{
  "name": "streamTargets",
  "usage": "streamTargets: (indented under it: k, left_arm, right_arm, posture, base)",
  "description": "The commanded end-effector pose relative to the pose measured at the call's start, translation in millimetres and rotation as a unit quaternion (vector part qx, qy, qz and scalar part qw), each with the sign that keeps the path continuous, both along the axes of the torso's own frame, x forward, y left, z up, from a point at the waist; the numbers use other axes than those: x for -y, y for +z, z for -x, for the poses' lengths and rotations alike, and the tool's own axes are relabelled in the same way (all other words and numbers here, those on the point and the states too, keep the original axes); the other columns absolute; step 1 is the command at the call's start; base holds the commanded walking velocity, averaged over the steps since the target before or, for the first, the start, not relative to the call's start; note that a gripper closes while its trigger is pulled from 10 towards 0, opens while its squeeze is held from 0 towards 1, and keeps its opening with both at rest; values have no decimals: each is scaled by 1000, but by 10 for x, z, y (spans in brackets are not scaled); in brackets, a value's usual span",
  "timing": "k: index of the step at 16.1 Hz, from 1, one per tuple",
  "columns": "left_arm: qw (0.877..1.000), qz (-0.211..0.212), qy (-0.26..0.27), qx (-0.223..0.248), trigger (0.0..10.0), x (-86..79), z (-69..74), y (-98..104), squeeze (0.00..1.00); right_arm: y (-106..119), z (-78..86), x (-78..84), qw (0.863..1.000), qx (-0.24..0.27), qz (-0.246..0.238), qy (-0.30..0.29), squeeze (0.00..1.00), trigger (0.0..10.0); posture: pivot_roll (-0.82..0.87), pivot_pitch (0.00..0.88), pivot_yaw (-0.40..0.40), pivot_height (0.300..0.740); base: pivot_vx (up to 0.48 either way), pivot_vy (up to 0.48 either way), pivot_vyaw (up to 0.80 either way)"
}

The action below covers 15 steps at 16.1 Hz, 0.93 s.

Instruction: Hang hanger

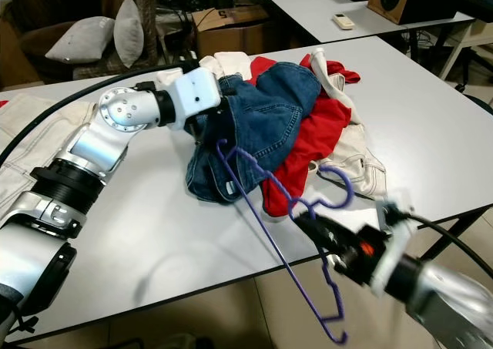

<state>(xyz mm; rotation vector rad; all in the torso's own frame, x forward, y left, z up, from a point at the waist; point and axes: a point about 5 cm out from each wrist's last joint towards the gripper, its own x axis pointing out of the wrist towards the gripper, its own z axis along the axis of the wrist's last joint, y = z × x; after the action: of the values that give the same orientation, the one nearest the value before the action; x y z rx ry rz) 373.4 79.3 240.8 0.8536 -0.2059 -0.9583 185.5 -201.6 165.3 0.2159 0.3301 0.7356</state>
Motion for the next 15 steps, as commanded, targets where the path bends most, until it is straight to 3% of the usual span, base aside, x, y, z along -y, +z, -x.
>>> streamTargets:
  k: [1, 3, 5, 7, 9, 10, 11, 12, 13, 15]
  left_arm:
    - [1000, -7, -17, 6, 0, 34, 36, 24, 0]
    - [1000, -13, -23, 4, 0, 57, 62, -14, 0]
    - [1000, -14, -22, 4, 0, 37, 74, -25, 0]
    - [1000, -19, 9, 4, 0, -153, 50, -36, 0]
    - [998, -20, 51, 13, 0, -403, -5, 17, 0]
    - [994, -25, 101, 41, 0, -689, -79, 213, 0]
    - [992, -25, 111, 48, 0, -747, -91, 262, 0]
    - [982, -18, 157, 99, 0, -1023, -112, 641, 0]
    - [979, -7, 165, 123, 0, -1093, -84, 826, 0]
    - [979, 13, 151, 140, 0, -1052, -23, 962, 0]
  right_arm:
    - [-69, -121, -38, 1000, -12, -2, -11, 0, 10000]
    - [-97, -364, -159, 1000, -15, -6, -20, 0, 10000]
    - [-54, -412, -211, 1000, -8, -9, -16, 0, 10000]
    - [57, -598, -117, 995, 20, 16, -95, 0, 10000]
    - [340, -803, -82, 987, 77, 2, -138, 0, 10000]
    - [647, -946, -171, 981, 139, -12, -136, 0, 10000]
    - [705, -971, -192, 979, 150, -16, -135, 0, 10000]
    - [1006, -1050, -317, 969, 213, -32, -121, 0, 10000]
    - [1113, -1054, -353, 964, 234, -46, -114, 0, 10000]
    - [1063, -1033, -345, 967, 227, -39, -108, 0, 10000]
  posture:
    - [-127, 0, 75, 740]
    - [-108, 0, 61, 740]
    - [-103, 0, 55, 740]
    - [-94, 0, 48, 740]
    - [-92, 0, 50, 740]
    - [-93, 0, 54, 740]
    - [-89, 0, 54, 740]
    - [-75, 0, 46, 740]
    - [-66, 0, 38, 740]
    - [-56, 0, 25, 740]
  base:
    - [0, 0, 0]
    - [0, 0, 0]
    - [0, 0, 0]
    - [0, 0, 0]
    - [0, 0, 0]
    - [0, 0, 0]
    - [0, 0, 0]
    - [0, 0, 0]
    - [0, 0, 0]
    - [0, 0, 0]
